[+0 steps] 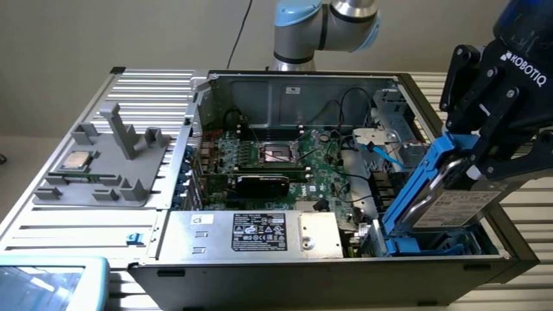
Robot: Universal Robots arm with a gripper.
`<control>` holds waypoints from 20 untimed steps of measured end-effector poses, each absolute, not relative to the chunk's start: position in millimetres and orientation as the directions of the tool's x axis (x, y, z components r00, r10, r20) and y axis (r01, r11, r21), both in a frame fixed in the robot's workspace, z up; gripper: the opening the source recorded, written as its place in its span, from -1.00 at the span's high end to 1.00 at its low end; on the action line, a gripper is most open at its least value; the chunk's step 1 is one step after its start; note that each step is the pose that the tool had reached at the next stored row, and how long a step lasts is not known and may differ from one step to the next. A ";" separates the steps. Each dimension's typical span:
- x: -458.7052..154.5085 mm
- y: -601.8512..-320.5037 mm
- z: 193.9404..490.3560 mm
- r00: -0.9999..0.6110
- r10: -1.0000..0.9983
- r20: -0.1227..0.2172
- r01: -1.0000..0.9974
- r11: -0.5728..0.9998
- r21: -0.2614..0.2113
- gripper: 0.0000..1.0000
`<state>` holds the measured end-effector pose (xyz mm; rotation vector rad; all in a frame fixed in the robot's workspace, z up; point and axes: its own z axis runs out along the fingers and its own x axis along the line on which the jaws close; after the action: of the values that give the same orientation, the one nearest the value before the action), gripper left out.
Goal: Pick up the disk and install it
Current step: 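Pick up the disk, then insert the disk into the insertion slot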
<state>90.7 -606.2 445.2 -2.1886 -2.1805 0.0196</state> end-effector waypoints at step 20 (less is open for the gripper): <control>90.7 -604.3 435.7 0.010 0.999 0.042 0.999 -0.008 -0.046 0.25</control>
<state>90.7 -604.3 435.7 -2.1875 -2.1671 0.0035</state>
